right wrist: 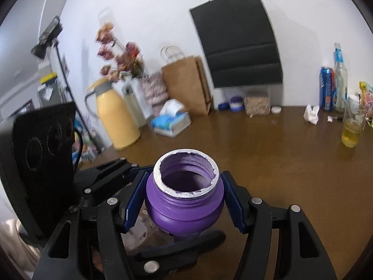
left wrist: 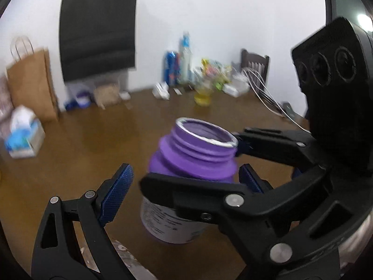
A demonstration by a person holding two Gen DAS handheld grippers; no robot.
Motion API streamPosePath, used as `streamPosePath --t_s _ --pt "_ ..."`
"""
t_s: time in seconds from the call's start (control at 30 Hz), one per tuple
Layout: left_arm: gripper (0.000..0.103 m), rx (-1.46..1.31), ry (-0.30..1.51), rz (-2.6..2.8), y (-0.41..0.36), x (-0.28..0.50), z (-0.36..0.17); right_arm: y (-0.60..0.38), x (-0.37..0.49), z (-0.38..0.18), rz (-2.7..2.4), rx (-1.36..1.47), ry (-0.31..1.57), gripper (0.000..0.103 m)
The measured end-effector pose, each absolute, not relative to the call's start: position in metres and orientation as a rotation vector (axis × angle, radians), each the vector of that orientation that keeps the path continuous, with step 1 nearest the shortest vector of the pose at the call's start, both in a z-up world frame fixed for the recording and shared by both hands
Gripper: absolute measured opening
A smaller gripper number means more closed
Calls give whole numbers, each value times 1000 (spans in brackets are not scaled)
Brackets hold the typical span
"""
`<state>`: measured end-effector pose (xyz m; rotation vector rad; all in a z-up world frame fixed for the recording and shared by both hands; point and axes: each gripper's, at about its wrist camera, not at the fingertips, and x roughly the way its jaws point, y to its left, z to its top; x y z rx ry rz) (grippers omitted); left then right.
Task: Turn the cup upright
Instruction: 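Lower the purple bottle upright onto the table and open both tools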
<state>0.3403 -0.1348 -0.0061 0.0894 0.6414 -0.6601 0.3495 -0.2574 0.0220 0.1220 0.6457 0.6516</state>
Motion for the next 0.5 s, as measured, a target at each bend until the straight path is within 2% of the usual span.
streamPosePath --t_s 0.17,0.5 --pt "90 147 729 -594 -137 317 -33 -245 331 -1 602 -19 716 67" --pt "92 249 707 -538 -120 280 -63 -218 304 -33 628 -104 730 68"
